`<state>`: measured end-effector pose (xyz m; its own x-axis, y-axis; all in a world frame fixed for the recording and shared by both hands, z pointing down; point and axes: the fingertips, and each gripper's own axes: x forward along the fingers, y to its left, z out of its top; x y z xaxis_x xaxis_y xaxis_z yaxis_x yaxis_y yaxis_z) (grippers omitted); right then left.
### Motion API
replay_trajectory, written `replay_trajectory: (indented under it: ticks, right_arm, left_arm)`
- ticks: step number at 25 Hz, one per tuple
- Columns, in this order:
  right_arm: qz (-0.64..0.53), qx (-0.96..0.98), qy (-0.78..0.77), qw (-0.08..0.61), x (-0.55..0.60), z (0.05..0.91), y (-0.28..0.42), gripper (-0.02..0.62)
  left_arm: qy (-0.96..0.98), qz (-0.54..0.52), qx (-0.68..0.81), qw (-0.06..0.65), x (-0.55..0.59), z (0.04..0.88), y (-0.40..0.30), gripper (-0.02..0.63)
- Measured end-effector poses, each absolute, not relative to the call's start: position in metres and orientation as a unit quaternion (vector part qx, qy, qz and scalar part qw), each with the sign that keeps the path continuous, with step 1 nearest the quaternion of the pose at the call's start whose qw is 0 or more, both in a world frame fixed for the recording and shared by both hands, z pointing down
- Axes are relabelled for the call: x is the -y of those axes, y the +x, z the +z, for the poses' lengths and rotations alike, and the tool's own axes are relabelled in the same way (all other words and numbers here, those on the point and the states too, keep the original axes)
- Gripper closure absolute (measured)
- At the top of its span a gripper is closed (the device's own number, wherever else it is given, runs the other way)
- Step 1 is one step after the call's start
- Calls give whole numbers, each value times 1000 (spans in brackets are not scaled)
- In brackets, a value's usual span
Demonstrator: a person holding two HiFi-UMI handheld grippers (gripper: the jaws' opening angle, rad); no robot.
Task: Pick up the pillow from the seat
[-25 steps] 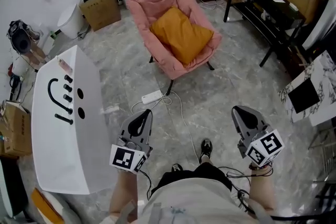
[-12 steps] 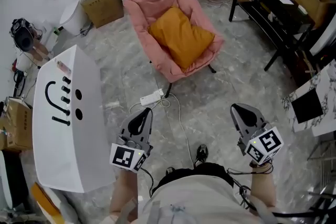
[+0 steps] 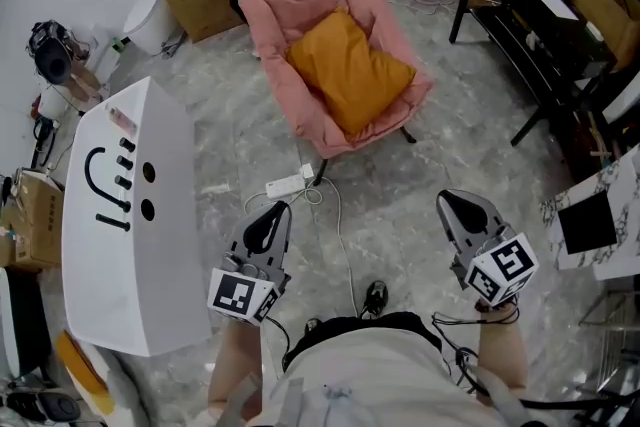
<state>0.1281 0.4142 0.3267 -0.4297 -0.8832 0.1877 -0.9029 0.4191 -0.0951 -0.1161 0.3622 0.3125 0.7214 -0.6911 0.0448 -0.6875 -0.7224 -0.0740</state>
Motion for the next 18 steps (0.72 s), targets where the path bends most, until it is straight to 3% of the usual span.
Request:
replay_trajectory:
  ticks: [8, 14, 16, 18]
  right_arm:
    - [100, 848, 518, 55, -397, 340, 150, 578]
    - [107, 852, 510, 46, -390, 343, 171, 571]
    - [108, 853, 509, 46, -386, 345, 178, 543]
    - [113, 853, 507, 45, -381, 348, 186, 448]
  left_arm:
    - [-923, -43, -382, 24, -348, 318, -92, 597]
    - [-922, -53, -384, 22, -340, 322, -67, 529]
    - [-920, -50, -388, 17, -336, 324, -63, 514]
    - [-922, -48, -385, 5, -333, 326, -55, 500]
